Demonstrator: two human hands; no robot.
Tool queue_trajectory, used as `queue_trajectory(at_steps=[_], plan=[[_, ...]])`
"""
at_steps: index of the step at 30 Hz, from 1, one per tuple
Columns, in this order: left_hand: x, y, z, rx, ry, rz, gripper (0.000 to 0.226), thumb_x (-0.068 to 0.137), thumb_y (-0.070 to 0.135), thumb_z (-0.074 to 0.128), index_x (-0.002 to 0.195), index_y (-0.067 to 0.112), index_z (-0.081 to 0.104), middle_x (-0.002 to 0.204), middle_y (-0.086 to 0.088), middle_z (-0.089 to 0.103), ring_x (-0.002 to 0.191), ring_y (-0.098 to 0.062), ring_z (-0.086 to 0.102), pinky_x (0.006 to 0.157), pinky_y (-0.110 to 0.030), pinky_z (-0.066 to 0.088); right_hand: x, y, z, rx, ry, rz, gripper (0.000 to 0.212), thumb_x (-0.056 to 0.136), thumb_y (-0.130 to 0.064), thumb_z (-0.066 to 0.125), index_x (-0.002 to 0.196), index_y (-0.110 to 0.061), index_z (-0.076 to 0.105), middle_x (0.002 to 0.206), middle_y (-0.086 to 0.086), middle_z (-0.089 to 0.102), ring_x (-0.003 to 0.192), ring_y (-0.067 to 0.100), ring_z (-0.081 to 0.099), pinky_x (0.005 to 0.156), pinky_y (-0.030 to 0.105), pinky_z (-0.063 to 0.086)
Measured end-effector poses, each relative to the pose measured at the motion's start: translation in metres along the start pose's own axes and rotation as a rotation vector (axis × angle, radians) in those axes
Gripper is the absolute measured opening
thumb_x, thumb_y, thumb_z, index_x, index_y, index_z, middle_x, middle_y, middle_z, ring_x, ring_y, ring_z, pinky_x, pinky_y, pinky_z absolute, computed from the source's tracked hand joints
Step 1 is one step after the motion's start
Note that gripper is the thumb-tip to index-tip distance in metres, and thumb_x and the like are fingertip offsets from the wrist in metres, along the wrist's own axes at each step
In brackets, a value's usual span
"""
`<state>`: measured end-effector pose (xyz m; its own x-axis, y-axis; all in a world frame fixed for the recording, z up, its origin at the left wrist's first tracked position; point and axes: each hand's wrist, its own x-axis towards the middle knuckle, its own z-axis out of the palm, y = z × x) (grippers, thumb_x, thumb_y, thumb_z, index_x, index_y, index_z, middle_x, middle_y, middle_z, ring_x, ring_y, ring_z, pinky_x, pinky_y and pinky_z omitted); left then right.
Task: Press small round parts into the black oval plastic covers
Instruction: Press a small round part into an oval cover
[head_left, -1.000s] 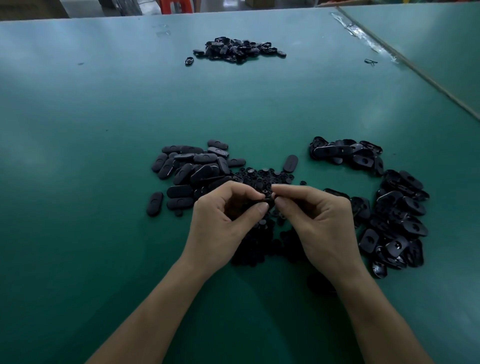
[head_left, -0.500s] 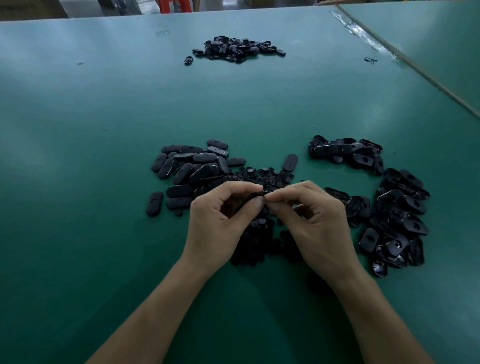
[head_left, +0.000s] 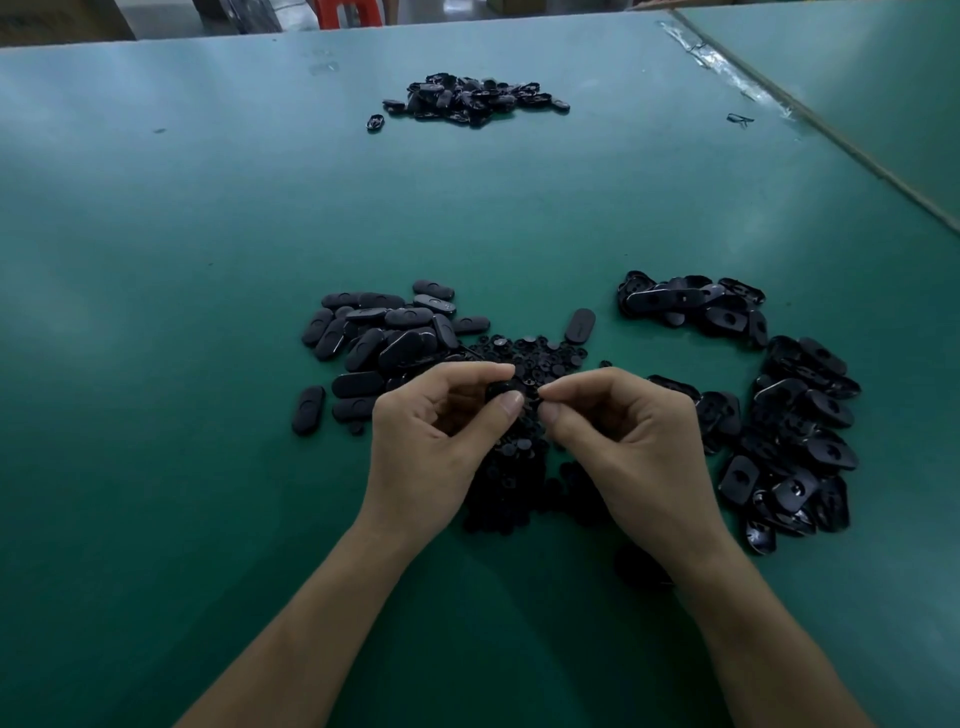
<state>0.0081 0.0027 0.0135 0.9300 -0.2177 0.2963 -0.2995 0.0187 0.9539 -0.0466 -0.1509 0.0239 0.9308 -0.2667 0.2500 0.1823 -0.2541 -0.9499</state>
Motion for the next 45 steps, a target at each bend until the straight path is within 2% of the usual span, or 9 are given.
queue_trajectory(at_steps=[9, 12, 17, 21, 25, 29, 38, 41, 45], plan=[[0.000, -0.001, 0.002, -0.015, -0.005, 0.018, 0.029, 0.078, 0.004, 0.081, 0.086, 0.030, 0.071, 0.085, 0.005, 0.076, 0.076, -0.009, 0.072, 0.070, -0.015, 0.053, 0.000, 0.001, 0.003, -0.023, 0.003, 0.015, 0.018, 0.085, -0.007, 0.076, 0.086, -0.024, 0.073, 0.080, -0.010, 0.074, 0.074, 0.009, 0.071, 0.069, 0.022, 0.055], [0.000, -0.003, 0.001, -0.041, -0.019, 0.003, 0.028, 0.077, 0.005, 0.082, 0.090, 0.027, 0.070, 0.085, 0.003, 0.076, 0.076, -0.009, 0.072, 0.070, -0.015, 0.055, 0.000, 0.001, 0.004, -0.022, 0.015, -0.011, 0.019, 0.086, -0.008, 0.075, 0.087, -0.027, 0.072, 0.080, -0.012, 0.074, 0.074, 0.007, 0.071, 0.068, 0.018, 0.053], [-0.001, -0.003, 0.001, -0.017, -0.050, -0.042, 0.035, 0.077, 0.009, 0.079, 0.103, 0.032, 0.072, 0.087, 0.007, 0.076, 0.079, -0.007, 0.073, 0.074, -0.014, 0.055, 0.000, 0.001, 0.004, -0.089, 0.025, -0.021, 0.020, 0.085, -0.008, 0.076, 0.086, -0.028, 0.073, 0.079, -0.015, 0.073, 0.072, 0.005, 0.070, 0.065, 0.015, 0.052], [-0.001, -0.001, 0.002, 0.007, -0.081, -0.051, 0.030, 0.080, 0.007, 0.075, 0.098, 0.031, 0.074, 0.088, 0.008, 0.077, 0.079, -0.008, 0.073, 0.073, -0.015, 0.055, -0.001, 0.000, 0.007, -0.115, 0.038, -0.012, 0.025, 0.084, -0.006, 0.076, 0.084, -0.030, 0.071, 0.079, -0.016, 0.073, 0.072, 0.003, 0.070, 0.066, 0.014, 0.052], [-0.002, 0.000, 0.003, 0.045, -0.072, -0.025, 0.031, 0.082, 0.001, 0.074, 0.093, 0.030, 0.073, 0.085, 0.012, 0.076, 0.075, -0.005, 0.072, 0.071, -0.014, 0.054, -0.002, 0.000, 0.005, -0.129, 0.065, -0.017, 0.020, 0.085, -0.007, 0.075, 0.085, -0.027, 0.072, 0.078, -0.017, 0.072, 0.071, 0.004, 0.069, 0.065, 0.014, 0.052], [-0.001, 0.001, 0.003, 0.062, -0.062, -0.008, 0.026, 0.082, 0.006, 0.072, 0.092, 0.030, 0.072, 0.084, 0.012, 0.075, 0.074, -0.005, 0.070, 0.069, -0.014, 0.053, -0.002, -0.001, 0.006, -0.139, 0.044, -0.013, 0.024, 0.085, -0.005, 0.076, 0.085, -0.029, 0.071, 0.080, -0.018, 0.072, 0.072, 0.002, 0.069, 0.066, 0.012, 0.051], [-0.002, -0.003, 0.002, 0.053, -0.103, -0.027, 0.030, 0.082, -0.001, 0.071, 0.093, 0.026, 0.069, 0.087, 0.011, 0.074, 0.078, -0.006, 0.070, 0.074, -0.017, 0.054, -0.005, -0.002, 0.011, -0.203, 0.067, -0.041, 0.020, 0.084, -0.004, 0.076, 0.088, -0.024, 0.072, 0.077, -0.017, 0.072, 0.073, -0.003, 0.068, 0.066, 0.006, 0.047], [-0.003, -0.003, 0.003, 0.065, -0.101, -0.024, 0.029, 0.082, -0.001, 0.071, 0.093, 0.026, 0.069, 0.088, 0.010, 0.074, 0.079, -0.007, 0.072, 0.073, -0.016, 0.055, -0.006, -0.003, 0.012, -0.253, 0.089, -0.050, 0.017, 0.085, -0.004, 0.075, 0.092, -0.020, 0.076, 0.082, -0.019, 0.072, 0.077, -0.005, 0.068, 0.068, 0.006, 0.048], [-0.002, -0.004, 0.003, 0.069, -0.086, -0.013, 0.036, 0.084, -0.008, 0.072, 0.097, 0.025, 0.069, 0.093, 0.009, 0.076, 0.084, -0.009, 0.073, 0.075, -0.016, 0.055, -0.006, -0.006, 0.016, -0.284, 0.082, -0.064, 0.018, 0.089, -0.006, 0.072, 0.102, -0.017, 0.078, 0.092, -0.010, 0.075, 0.085, -0.002, 0.069, 0.077, 0.016, 0.055]])
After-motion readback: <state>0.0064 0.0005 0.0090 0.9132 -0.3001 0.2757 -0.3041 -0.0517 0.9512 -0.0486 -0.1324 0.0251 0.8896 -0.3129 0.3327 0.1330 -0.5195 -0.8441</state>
